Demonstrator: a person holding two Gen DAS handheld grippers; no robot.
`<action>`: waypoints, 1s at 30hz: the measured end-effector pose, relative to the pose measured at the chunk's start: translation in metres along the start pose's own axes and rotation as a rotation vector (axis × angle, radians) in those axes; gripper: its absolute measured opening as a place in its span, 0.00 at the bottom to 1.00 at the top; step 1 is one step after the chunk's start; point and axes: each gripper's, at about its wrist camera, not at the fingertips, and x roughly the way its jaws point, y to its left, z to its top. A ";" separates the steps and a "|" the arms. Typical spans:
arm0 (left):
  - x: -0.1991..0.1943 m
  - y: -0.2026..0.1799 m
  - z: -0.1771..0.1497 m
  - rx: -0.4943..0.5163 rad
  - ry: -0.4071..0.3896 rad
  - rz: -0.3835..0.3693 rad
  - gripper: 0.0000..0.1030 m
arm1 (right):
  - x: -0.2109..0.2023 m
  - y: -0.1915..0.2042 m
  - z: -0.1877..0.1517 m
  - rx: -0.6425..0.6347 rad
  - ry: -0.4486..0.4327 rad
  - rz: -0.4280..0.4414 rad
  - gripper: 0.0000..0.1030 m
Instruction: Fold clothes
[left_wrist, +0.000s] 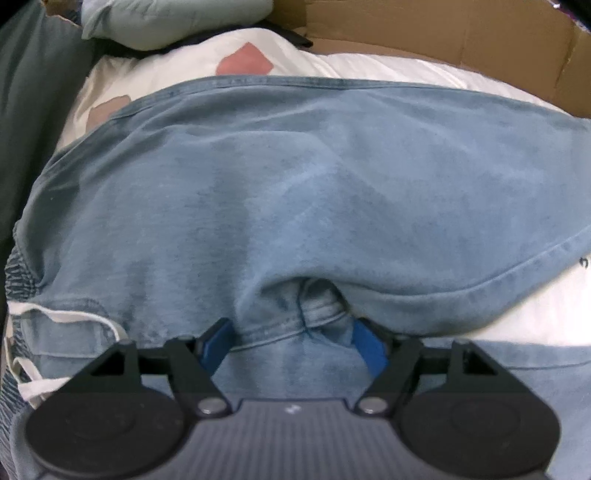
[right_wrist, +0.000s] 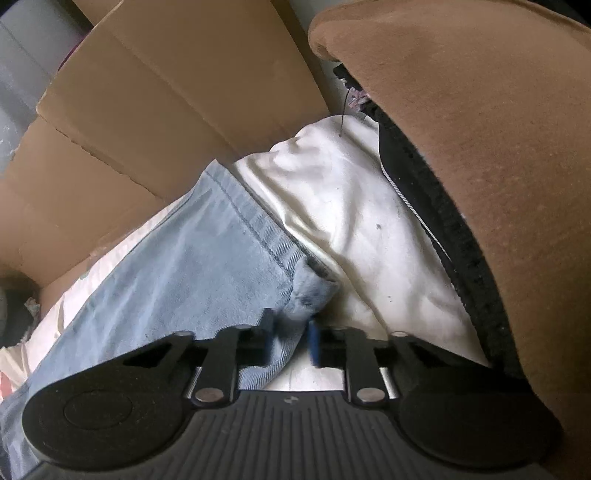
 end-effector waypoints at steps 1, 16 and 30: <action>0.001 -0.001 0.000 -0.007 0.003 0.001 0.76 | -0.001 0.000 0.000 0.002 -0.008 0.003 0.04; 0.007 0.010 -0.009 0.046 0.089 0.108 0.85 | -0.023 0.009 0.008 -0.051 -0.126 -0.038 0.01; -0.002 0.029 -0.030 0.024 0.147 0.084 0.84 | 0.009 -0.002 0.006 -0.075 -0.085 -0.100 0.08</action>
